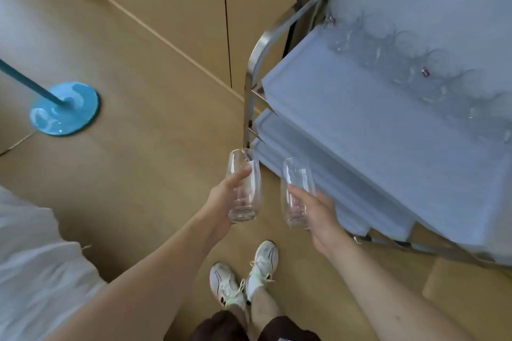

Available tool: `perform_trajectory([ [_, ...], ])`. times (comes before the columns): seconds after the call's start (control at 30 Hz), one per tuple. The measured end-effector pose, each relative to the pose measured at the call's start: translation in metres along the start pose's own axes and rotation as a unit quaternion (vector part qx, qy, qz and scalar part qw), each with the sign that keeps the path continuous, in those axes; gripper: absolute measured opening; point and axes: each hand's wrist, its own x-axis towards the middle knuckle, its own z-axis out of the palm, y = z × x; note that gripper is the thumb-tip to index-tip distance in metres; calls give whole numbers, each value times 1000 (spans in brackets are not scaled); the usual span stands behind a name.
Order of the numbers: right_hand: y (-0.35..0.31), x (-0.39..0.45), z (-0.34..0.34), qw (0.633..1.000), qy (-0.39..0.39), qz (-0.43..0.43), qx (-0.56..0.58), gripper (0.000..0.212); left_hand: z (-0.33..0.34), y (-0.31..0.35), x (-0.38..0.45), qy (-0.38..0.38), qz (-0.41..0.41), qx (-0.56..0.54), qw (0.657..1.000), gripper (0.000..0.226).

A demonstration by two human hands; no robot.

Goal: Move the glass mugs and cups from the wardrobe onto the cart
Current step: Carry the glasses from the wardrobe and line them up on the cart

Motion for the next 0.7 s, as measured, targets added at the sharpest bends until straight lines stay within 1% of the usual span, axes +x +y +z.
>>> perform_trajectory([
  [0.07,6,15,-10,1000,11,21,15,59,11,0,16,-1,-10,8,1000,90],
  [0.13,12,32,-20,999,18,26,33,48,22,2,35,-7,-16,28,999,90],
  [0.2,20,55,-32,998,27,27,52,40,36,7,59,-13,-19,37,999,85],
  [0.23,24,66,-36,997,32,27,65,39,43,9,71,-23,-20,38,999,78],
  [0.3,33,92,-44,995,45,33,79,44,57,9,97,-42,-20,52,998,56],
  [0.33,38,105,-48,995,53,38,81,47,63,6,110,-48,-23,65,996,50],
  [0.43,51,141,-59,993,64,46,93,52,75,-5,151,-67,-43,106,991,43],
  [0.5,61,164,-67,992,73,35,100,59,81,-11,176,-81,-60,113,989,36],
  [0.57,70,187,-74,990,83,18,109,65,85,-16,205,-105,-55,128,985,45],
  [0.63,79,208,-79,989,90,1,118,71,88,-21,232,-157,-43,153,975,56],
  [0.67,83,218,-81,988,92,-10,121,73,89,-24,245,-176,-44,155,971,58],
  [0.7,86,228,-82,987,95,-22,125,74,91,-26,257,-178,-47,154,971,55],
])
